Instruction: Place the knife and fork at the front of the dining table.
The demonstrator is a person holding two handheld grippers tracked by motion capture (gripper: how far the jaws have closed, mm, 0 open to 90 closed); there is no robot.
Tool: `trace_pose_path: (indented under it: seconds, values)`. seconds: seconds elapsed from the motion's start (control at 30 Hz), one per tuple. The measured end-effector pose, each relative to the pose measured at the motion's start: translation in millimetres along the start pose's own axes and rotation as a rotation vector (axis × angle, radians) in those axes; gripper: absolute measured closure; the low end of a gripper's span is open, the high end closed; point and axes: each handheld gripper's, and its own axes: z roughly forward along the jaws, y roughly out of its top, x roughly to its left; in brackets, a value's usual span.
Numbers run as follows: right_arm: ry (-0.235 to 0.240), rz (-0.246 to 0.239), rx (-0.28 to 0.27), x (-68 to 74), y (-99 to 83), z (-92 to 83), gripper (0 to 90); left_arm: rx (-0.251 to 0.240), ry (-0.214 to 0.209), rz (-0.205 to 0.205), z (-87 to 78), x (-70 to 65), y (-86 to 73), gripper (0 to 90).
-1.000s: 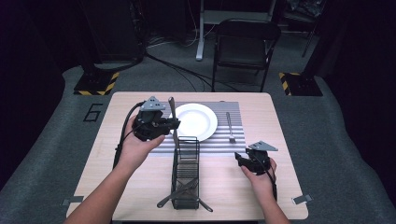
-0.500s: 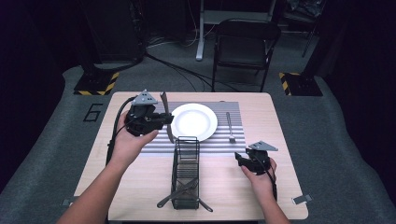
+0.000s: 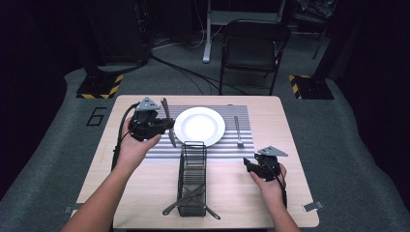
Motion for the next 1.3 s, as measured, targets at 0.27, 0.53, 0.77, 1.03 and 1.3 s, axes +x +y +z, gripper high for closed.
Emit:
trace_pose_path:
  seconds: [0.27, 0.53, 0.77, 1.03, 1.3]
  values:
    - [-0.001, 0.001, 0.004, 0.6, -0.2, 0.6, 46.1, -0.007, 0.046, -0.035, 6.2, 18.4, -16.6, 82.0]
    - [-0.001, 0.001, 0.005, 0.7, -0.3, 0.9, 46.1, 0.025, 0.097, -0.055, 16.5, 33.3, -36.4, 82.1]
    - [-0.001, 0.0, 0.005, 0.6, -0.4, 1.0, 46.1, 0.054, 0.117, -0.08, 23.7, 43.3, -53.2, 82.2]
    - [0.002, -0.005, 0.008, 0.6, -0.3, 1.3, 46.1, 0.065, 0.139, -0.123, 30.4, 54.3, -71.2, 82.1]
    - [0.003, -0.005, 0.013, 1.9, -0.8, 2.5, 46.1, 0.062, 0.161, -0.145, 36.9, 60.7, -80.2, 82.2]
